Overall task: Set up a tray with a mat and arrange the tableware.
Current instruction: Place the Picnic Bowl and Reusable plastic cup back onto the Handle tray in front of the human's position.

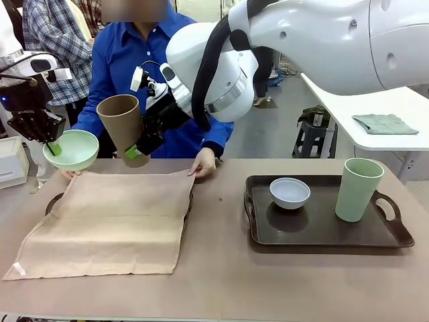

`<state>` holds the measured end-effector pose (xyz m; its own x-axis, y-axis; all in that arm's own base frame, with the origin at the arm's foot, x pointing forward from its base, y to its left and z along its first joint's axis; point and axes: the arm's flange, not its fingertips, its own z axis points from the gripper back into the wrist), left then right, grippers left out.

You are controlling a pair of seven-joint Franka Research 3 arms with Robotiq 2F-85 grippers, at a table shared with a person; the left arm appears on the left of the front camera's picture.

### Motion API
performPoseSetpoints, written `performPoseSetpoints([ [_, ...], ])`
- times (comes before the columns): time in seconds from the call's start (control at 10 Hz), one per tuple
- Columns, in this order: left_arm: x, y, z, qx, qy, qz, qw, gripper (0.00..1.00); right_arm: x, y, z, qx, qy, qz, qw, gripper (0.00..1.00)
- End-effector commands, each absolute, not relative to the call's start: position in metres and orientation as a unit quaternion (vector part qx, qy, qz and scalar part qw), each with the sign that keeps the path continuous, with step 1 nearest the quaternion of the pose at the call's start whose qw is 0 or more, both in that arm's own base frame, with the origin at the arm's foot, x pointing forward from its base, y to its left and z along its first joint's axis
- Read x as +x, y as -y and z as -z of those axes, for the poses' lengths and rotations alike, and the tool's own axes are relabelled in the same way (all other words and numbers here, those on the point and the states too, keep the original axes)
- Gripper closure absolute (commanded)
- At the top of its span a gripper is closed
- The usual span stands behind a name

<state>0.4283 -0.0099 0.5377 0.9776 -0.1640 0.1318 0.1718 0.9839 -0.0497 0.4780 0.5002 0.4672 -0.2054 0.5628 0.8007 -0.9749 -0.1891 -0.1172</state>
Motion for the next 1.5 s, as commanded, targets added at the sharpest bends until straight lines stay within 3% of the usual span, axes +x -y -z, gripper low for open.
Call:
performPoseSetpoints([
  [0.0,0.4283,0.0097,-0.5381,-0.029,0.064,0.087,0.994,1.00,0.4783,-0.5013,-0.4690,0.313,0.329,-0.706,0.544,0.79],
  [1.4,0.4283,0.0097,-0.5381,-0.029,0.064,0.087,0.994,1.00,0.4783,-0.5013,-0.4690,0.313,0.329,-0.706,0.544,0.79],
])
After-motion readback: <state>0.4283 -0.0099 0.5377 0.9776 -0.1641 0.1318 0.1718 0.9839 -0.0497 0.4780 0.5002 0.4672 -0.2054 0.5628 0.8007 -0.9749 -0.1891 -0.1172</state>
